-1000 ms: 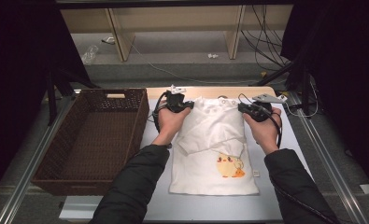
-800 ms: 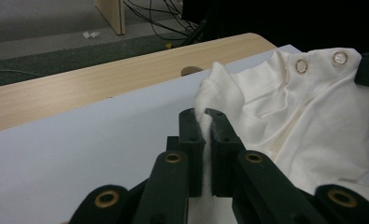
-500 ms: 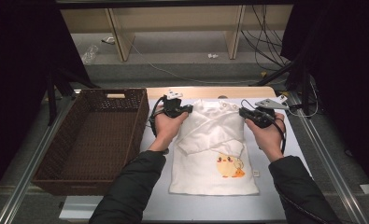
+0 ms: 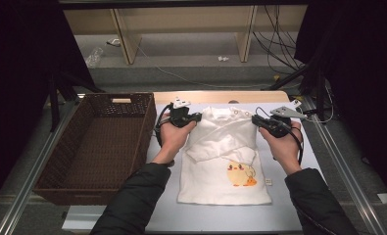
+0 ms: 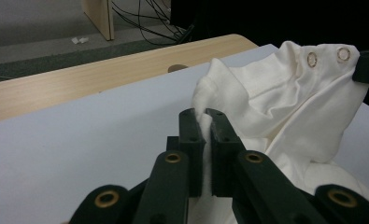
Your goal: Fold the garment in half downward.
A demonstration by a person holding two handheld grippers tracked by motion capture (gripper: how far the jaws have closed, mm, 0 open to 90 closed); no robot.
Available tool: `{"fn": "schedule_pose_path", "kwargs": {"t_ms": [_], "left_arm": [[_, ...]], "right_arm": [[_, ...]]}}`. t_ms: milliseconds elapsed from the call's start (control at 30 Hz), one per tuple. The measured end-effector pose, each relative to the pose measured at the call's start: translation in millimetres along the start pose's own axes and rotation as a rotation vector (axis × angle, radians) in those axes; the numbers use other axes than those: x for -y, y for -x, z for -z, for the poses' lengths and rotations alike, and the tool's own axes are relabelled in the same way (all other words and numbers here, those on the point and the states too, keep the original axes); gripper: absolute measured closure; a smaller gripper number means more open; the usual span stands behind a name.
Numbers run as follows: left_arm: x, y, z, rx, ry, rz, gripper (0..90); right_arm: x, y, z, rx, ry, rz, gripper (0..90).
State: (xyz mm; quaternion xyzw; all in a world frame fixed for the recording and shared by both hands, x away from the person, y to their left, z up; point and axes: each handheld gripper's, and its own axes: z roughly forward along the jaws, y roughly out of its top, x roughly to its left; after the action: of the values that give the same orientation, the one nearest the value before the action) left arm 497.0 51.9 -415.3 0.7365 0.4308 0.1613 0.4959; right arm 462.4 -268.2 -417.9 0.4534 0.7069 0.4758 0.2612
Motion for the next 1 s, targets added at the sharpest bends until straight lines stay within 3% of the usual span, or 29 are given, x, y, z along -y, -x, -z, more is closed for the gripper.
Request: {"fn": "schedule_pose_path", "kwargs": {"t_ms": [1000], "left_arm": [[15.1, 9.3, 18.9, 0.041, -0.004, -0.045, 85.4]], "right_arm": [[10.8, -4.4, 20.8, -0.029, 0.003, 0.019, 84.2]]}}
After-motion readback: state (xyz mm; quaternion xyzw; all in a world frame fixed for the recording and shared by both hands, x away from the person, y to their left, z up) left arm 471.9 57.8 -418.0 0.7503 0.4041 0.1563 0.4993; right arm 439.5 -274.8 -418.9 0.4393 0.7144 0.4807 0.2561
